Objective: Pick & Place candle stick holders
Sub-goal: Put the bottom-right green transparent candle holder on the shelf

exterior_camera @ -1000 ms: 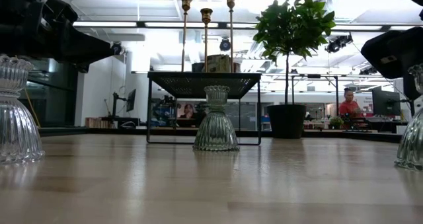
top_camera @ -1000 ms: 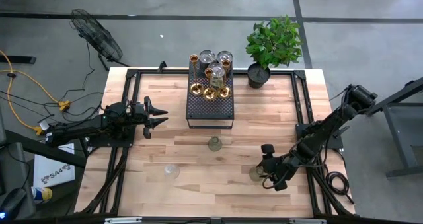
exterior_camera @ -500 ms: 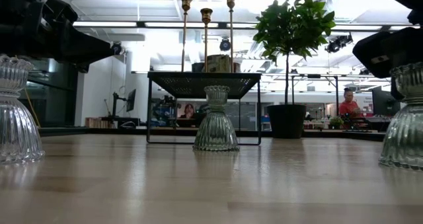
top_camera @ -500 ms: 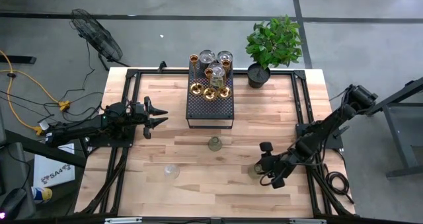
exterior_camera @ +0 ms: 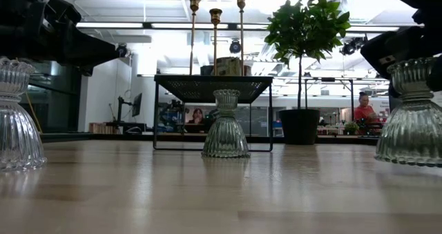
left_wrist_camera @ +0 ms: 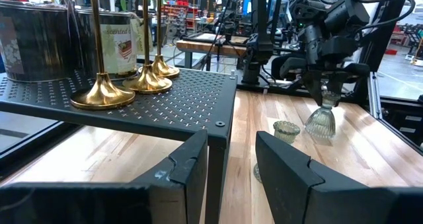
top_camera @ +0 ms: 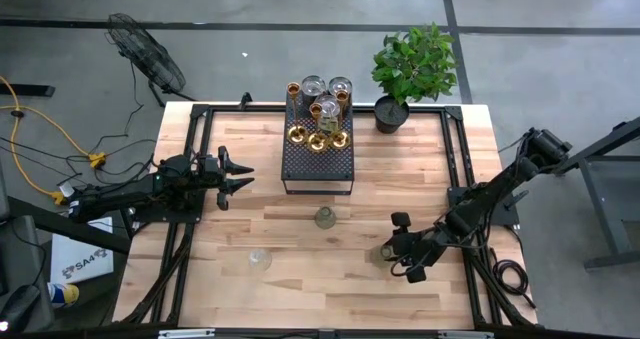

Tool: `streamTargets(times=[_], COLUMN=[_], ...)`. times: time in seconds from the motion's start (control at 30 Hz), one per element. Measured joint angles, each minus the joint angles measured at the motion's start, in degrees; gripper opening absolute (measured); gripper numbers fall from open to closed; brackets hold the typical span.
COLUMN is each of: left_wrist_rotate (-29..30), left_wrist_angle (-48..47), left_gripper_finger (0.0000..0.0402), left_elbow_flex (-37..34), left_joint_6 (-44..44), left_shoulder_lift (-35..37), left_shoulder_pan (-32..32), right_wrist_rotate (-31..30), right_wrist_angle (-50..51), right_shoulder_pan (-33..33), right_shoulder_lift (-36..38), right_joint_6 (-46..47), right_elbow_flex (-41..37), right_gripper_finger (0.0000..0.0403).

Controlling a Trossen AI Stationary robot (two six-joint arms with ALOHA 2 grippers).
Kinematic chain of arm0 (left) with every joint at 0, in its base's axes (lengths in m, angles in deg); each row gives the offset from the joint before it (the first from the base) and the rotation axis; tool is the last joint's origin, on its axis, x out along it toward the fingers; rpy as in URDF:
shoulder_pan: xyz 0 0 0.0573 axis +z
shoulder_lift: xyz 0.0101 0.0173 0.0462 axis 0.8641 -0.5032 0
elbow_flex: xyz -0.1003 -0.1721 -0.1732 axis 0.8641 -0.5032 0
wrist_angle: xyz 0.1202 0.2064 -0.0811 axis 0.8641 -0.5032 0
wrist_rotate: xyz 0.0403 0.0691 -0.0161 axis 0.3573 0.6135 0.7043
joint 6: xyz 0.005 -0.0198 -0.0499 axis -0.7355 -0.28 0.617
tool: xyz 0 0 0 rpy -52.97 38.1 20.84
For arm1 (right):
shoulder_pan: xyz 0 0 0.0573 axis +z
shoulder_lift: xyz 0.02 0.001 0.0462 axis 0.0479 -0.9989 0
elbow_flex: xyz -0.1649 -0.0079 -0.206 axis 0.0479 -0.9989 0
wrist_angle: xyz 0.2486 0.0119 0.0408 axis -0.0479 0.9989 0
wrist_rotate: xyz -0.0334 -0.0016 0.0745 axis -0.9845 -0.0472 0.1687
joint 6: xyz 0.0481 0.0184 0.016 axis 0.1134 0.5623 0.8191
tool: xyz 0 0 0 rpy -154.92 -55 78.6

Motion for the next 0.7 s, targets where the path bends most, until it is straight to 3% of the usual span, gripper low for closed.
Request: streamTargets(times=[0.5,0.7], left_wrist_rotate=[0.0,0.0], left_wrist_angle=[0.0,0.0], left_gripper_finger=[0.0125,0.0125], left_elbow_flex=[0.0,0.0], left_joint_6=[0.0,0.0], left_shoulder_lift=[0.0,0.0], left_shoulder_pan=[0.0,0.0], right_wrist_rotate=[0.3,0.3], right_wrist_angle=[-2.6,0.6], right_shoulder_pan=[-3.3,-6.5], right_shoulder_lift=[0.0,0.3], right_joint_6=[0.2,-0.2], right_elbow_flex=[0.2,4.6], right_gripper_finger=[0.0135,0.0135])
